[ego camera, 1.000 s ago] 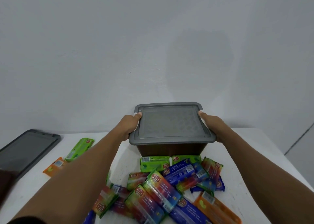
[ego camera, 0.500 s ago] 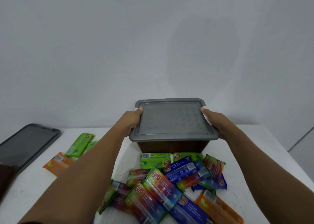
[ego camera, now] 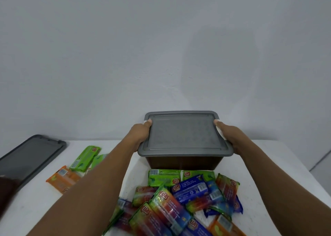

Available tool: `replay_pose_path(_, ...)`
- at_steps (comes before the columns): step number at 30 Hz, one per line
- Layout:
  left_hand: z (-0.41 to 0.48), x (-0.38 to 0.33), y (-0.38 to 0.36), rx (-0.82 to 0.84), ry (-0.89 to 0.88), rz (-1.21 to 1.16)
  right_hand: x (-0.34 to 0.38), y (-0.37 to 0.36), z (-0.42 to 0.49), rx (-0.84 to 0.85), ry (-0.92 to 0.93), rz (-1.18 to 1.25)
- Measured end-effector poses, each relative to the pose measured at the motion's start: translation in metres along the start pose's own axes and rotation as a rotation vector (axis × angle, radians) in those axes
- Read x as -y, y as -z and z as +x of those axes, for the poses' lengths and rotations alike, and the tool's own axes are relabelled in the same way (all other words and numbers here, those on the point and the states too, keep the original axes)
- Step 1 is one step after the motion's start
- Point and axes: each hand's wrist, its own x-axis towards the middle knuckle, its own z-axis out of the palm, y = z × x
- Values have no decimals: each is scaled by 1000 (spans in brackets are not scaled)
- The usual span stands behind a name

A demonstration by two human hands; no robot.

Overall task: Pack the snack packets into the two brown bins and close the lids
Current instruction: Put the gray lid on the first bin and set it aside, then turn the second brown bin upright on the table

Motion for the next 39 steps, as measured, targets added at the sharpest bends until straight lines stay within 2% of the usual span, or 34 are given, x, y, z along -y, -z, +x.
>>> replay_pose_path(10, -22, -9, 7, 12, -1, 7, -4, 3, -2, -56, 45, -46)
replay_pose_path(13, -32, -15, 13, -7, -58, 51, 0, 6, -1, -219, 234, -243)
replay_pose_path(15, -35, -17, 24, -128, -189, 82, 10, 4, -7, -336, 378, -254)
replay_pose_path(17, -38, -18, 38, -241, -300, 31, 24, -4, -18, -359, 521, -261)
replay_pose_path(20, -53, -25, 62, -231, -414, -105, 44, -30, -34, -224, 650, -208)
replay_pose_path(24, -79, -32, 96, -203, -549, -113, 60, -76, -48, -48, 697, -169)
replay_pose_path(28, -106, -22, 137, -242, -614, -120, 72, -129, -76, 157, 771, -141)
replay_pose_path(39, -164, 79, 301, -426, -588, -44, 88, -305, -169, 519, 857, -186)
